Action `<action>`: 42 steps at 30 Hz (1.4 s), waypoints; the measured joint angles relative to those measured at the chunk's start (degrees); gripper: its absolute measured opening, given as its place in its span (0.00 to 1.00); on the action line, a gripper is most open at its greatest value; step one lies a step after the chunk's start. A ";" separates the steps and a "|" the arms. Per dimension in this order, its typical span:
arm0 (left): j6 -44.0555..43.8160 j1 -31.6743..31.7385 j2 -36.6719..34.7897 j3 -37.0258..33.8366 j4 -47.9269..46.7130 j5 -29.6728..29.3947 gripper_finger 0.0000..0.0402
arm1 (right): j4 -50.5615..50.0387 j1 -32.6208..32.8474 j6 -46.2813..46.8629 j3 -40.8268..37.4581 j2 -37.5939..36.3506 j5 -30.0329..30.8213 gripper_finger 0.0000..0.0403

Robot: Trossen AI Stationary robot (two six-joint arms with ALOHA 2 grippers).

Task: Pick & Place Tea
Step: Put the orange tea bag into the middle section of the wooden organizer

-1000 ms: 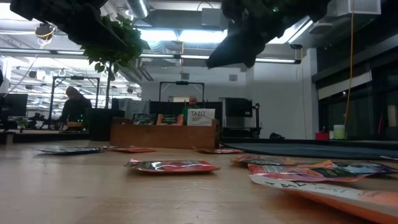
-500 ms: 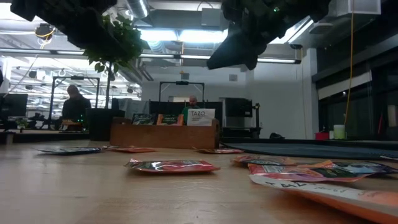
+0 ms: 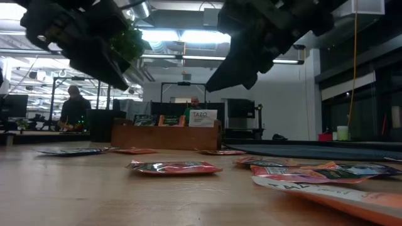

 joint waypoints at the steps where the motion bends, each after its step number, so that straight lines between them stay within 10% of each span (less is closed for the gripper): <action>1: 0.02 -0.56 1.04 0.00 0.93 0.42 0.02 | -0.12 0.44 0.49 0.00 0.08 0.02 0.02; 24: 0.10 -18.57 17.27 4.73 12.14 -12.70 0.01 | -4.39 8.93 10.99 8.67 9.81 0.00 0.00; 42: -18.90 -26.01 22.24 6.36 12.26 -18.01 0.00 | -13.62 10.05 5.49 16.50 17.26 0.53 0.01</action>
